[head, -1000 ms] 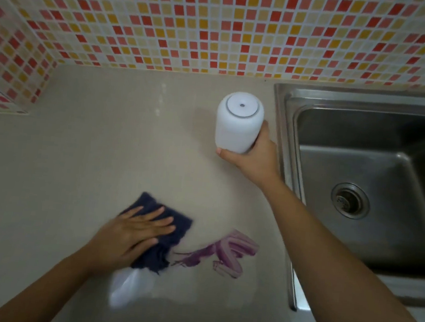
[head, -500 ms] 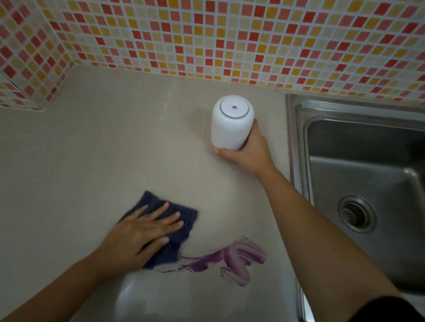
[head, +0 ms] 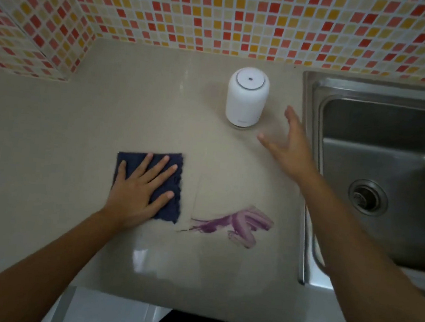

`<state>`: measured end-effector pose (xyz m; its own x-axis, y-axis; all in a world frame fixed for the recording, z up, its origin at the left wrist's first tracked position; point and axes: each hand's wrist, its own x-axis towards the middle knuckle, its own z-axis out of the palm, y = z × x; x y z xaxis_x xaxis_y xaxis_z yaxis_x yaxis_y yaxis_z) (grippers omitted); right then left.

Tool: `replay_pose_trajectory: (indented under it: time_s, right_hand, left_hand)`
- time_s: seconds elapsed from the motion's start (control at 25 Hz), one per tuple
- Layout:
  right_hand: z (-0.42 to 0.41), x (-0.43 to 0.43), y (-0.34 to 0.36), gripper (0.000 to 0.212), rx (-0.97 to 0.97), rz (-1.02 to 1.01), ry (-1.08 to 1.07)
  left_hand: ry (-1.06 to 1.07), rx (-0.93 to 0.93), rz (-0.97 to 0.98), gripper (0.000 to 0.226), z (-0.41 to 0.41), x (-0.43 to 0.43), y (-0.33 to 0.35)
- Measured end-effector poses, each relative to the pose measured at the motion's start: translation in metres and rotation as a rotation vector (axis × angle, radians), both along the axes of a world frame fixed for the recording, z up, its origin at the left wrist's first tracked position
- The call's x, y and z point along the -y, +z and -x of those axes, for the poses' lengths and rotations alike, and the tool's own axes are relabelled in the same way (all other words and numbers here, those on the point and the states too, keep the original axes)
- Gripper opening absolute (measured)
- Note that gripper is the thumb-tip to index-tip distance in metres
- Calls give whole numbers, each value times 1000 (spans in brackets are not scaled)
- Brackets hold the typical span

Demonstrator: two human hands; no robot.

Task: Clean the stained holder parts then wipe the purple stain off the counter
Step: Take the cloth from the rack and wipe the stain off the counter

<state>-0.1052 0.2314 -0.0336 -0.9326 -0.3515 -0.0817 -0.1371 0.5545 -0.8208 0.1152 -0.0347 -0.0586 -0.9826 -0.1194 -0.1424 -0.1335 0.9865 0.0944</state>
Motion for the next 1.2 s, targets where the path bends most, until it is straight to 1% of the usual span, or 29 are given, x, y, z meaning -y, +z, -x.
replay_pose_trajectory:
  time_s: [0.04,0.08,0.12,0.2,0.28,0.36,0.4,0.48,0.52,0.56,0.64,0.72,0.76,0.88,0.96,1.0,1.04,1.12,1.2]
  right_hand:
    - [-22,-17,-1,81,-41,-1,-29]
    - [-47,-33,-3,73,-75,-19,-48]
    - [-72,-49,-6,70,-91,-56,-57]
    - [-116,-83,-13,73,-72,-174,-36]
    - [-149,-109,-19,75,-99,-369,41]
    - [-167,-123,-25,77,-161,-541,98]
    - [-170,-124,-25,77,-179,-577,96]
    - [-169,-123,-26,76,-202,-597,91]
    - [-168,-122,-26,75,-206,-603,97]
    - [-167,-122,-27,75,-213,-614,108]
    - [-166,-123,-29,75,-228,-628,122]
    - [-167,-124,-30,75,-236,-634,122]
    - [-168,-124,-29,75,-242,-632,119]
    - [-168,-121,-27,74,-260,-625,112]
    - [-168,-121,-28,74,-269,-629,100]
    - [-168,-121,-29,74,-272,-629,97]
    - [-169,-121,-29,74,-272,-625,98]
    - [-170,-120,-30,73,-278,-620,97]
    - [-168,-121,-32,71,-288,-617,93]
  left_hand:
    - [26,-3,-11,71,-1,-14,-2]
    - [21,-6,-17,74,-9,-29,-2]
    - [-5,-1,-22,77,-25,-43,-3]
    - [-17,-9,-56,76,-72,-59,-4]
    - [50,3,-68,68,-115,-54,-5]
    - [195,5,-45,60,-127,-34,-4]
    - [313,7,-47,58,-118,-29,-3]
    - [553,6,-61,54,-82,-36,-4]
    - [604,9,-70,53,-64,-48,-3]
    - [595,5,-85,51,-53,-64,-3]
    - [482,-20,-90,51,-56,-104,-6]
    - [416,-14,-98,55,-90,-135,-6]
    - [431,-29,-105,57,-109,-141,-4]
    - [619,-53,-82,54,-121,-107,-3]
    - [802,-50,-82,51,-92,-76,-2]
    - [825,-70,-64,50,-72,-71,-1]
    - [786,-106,-55,49,-51,-77,0]
    - [580,-150,-112,55,-10,-117,0]
    - [407,-114,-220,62,15,-178,4]
